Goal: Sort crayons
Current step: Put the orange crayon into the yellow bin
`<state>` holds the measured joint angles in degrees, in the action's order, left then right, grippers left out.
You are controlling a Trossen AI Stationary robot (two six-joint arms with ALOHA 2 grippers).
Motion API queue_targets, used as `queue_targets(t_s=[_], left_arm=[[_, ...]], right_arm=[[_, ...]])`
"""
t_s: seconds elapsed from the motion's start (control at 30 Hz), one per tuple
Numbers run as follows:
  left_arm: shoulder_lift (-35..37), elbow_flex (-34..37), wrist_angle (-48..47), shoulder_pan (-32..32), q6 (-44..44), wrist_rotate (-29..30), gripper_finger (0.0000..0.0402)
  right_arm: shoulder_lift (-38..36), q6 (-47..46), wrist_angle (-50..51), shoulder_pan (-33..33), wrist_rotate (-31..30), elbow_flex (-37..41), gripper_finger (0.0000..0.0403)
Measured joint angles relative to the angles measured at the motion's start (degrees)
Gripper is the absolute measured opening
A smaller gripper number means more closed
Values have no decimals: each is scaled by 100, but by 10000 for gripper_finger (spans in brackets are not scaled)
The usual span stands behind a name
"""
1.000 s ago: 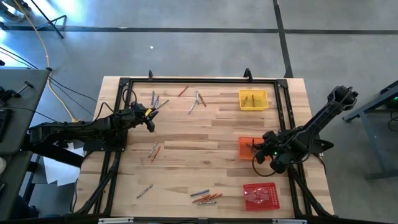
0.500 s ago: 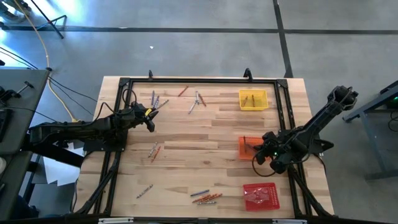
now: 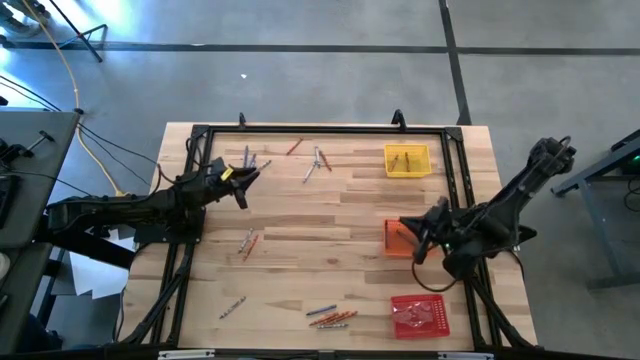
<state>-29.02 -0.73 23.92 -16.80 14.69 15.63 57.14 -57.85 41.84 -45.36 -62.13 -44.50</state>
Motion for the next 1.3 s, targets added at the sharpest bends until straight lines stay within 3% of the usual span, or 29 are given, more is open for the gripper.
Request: queue_targets(t_s=[0.13,0.33,0.63,0.87,1.1,1.3], left_arm=[[-70,-127,-223,0,54,10,87],[-671,-686,-335,0,-340,5,88],[-2264,-1739,-347,-2,-1700,131,121],[-3528,-2408,-356,-226,-2300,663,164],[-4584,-3152,-422,-824,-1836,632,183],[-5519,-4096,-1447,-1326,-1536,214,184]], right_arm=[[-4,972,2,23,-565,-563,0],[-3,1581,166,478,-489,-839,0],[-2,1156,963,1379,177,-815,3],[-2,1224,1141,2022,468,-815,42],[22,1022,1160,2796,455,-814,69],[24,879,1194,3484,586,-810,70]])
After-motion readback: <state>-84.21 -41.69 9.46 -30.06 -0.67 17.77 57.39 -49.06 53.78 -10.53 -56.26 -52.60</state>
